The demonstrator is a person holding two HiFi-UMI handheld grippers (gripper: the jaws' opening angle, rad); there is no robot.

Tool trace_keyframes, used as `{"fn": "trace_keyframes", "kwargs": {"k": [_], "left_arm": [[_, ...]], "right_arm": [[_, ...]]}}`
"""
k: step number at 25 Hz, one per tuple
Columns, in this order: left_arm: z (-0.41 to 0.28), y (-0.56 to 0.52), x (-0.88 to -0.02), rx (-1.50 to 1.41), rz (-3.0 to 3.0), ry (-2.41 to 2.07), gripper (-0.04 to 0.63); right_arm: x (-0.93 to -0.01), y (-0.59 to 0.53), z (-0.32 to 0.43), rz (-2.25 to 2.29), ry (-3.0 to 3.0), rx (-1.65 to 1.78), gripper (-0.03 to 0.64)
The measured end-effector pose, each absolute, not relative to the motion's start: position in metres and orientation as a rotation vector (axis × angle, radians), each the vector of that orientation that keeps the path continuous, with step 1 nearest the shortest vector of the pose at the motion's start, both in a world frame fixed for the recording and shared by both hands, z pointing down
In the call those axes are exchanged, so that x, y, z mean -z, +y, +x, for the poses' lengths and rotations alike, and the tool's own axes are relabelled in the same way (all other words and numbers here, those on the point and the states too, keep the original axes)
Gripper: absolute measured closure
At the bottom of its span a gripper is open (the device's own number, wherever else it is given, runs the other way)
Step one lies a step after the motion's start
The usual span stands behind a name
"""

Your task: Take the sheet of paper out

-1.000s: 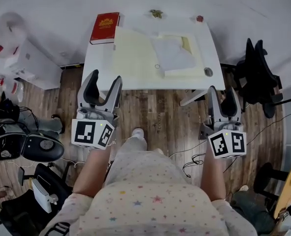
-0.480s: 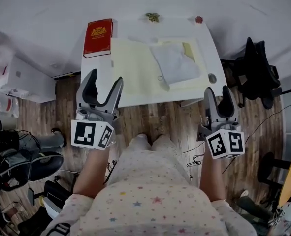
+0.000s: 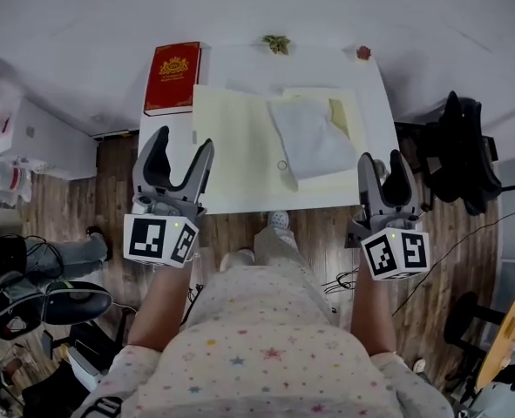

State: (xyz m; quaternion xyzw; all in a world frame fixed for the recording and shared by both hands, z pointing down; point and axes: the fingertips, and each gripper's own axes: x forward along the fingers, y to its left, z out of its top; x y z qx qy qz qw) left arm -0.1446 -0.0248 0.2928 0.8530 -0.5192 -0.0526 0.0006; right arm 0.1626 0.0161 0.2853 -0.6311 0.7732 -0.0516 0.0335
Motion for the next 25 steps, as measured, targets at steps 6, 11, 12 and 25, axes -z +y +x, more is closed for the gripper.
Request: {"fn": "trace_keyframes", "kwargs": {"k": [6, 11, 12, 25], "left_arm": [[-0.121, -0.076, -0.288, 0.162, 2.642, -1.702, 0.308], [-0.097, -0.110, -0.289, 0.174, 2.604, -1.740, 0.308], [-0.093, -0.115, -0.289, 0.175, 2.596, -1.750, 0.308], [-0.088, -0.159, -0.306, 0.158, 2.556, -1.728, 0.308]], "right_arm": [[-0.274, -0.056, 0.182, -1.844, 2.433, 0.131, 0.361], [-0.273, -0.099, 0.203, -1.781, 2.468, 0.138, 0.360], [-0.274, -0.105, 0.207, -1.768, 2.476, 0.149, 0.360], [-0.299, -0.151, 0.199, -1.765, 2.532, 0.230, 0.302]]}}
